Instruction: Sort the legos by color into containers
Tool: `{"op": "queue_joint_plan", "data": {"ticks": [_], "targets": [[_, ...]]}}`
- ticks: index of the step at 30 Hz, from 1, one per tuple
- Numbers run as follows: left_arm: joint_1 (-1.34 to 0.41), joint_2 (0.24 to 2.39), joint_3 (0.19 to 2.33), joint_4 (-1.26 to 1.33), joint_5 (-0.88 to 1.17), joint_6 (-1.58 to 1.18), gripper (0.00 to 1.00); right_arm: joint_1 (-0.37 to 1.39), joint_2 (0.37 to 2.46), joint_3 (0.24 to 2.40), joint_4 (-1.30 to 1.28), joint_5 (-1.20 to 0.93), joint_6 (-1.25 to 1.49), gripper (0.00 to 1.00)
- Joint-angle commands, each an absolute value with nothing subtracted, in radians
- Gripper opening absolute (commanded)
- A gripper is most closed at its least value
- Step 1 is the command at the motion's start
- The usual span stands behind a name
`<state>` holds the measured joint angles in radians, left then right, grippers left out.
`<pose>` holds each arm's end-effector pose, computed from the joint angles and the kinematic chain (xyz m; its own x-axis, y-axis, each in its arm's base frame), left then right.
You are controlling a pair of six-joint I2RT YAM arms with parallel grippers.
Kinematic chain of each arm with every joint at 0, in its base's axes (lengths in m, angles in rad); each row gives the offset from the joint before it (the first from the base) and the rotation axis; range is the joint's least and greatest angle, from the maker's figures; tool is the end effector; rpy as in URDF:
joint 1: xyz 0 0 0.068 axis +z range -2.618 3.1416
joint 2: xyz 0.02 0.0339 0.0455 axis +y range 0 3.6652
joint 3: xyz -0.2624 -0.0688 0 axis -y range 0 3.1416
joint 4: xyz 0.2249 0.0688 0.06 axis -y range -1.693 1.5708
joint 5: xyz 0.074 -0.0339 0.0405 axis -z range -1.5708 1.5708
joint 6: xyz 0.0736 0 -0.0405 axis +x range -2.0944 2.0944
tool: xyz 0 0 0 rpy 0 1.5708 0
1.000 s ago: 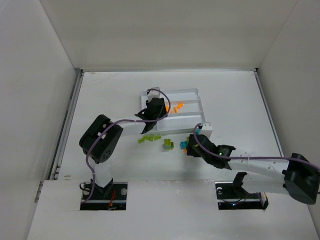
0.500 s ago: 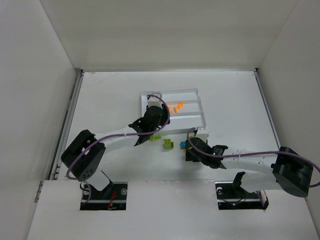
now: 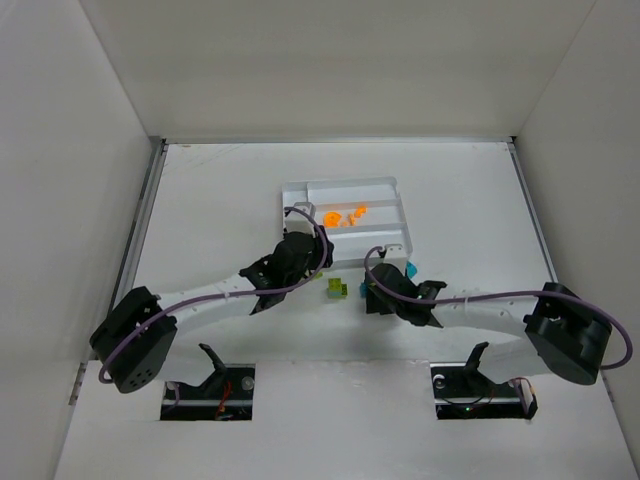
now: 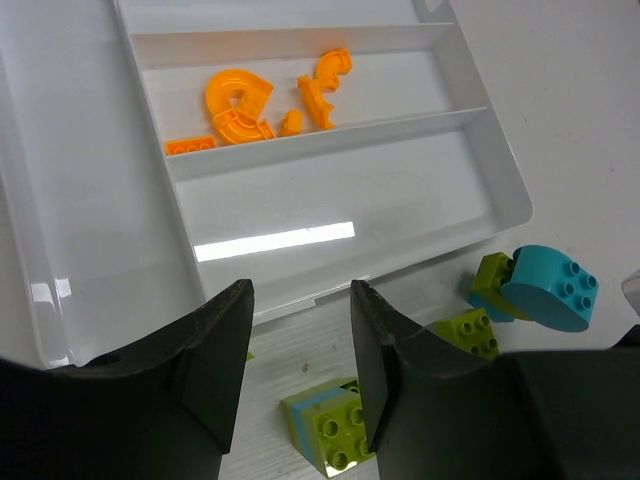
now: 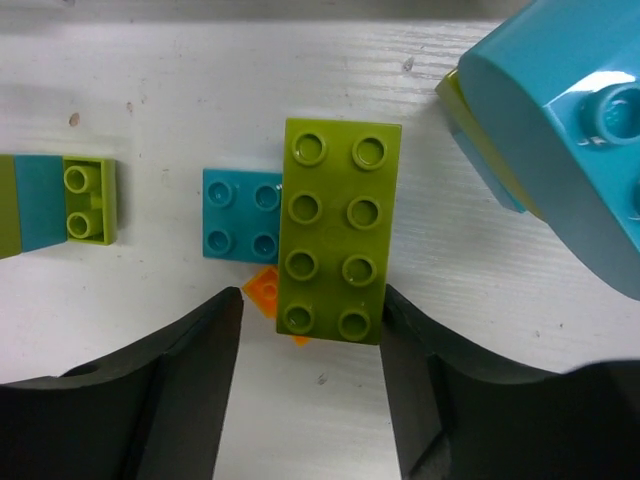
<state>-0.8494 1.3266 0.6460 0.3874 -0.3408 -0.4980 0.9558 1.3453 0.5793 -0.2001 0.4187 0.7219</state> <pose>0.2208 -0.2138 0.2318 -0.4048 -0.2214 -0.8872 0.3449 0.8616 -0.3724 0.1660 0.1831 0.1404 -0.7612 -0.0312 -0.6477 -0.1463 0.9814 0.1246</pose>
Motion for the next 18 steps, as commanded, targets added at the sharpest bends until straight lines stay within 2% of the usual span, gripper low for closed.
{"op": "queue_joint_plan", "data": {"ticks": [1,4,9,15,18], "targets": [[-0.857,1.299,0.632,0.38,-0.359,-0.508,0.41,0.953,1.357,0.62,-0.152,0.381,0.706,0.58],[-0.869,1.286,0.621,0.377,-0.359,-0.508,0.41,0.97,1.374,0.637,-0.173,0.374,0.712,0.55],[-0.887,1.244,0.606,0.342,-0.359,-0.512,0.41,1.035,1.35,0.618,-0.193,0.377,0.764,0.63],[-0.918,1.175,0.566,0.296,-0.364,-0.543,0.4,1.044,1.322,0.601,-0.184,0.39,0.784,0.66],[-0.962,1.122,0.529,0.288,-0.4,-0.551,0.4,1.05,1.354,0.63,-0.207,0.422,0.776,0.63]]}}
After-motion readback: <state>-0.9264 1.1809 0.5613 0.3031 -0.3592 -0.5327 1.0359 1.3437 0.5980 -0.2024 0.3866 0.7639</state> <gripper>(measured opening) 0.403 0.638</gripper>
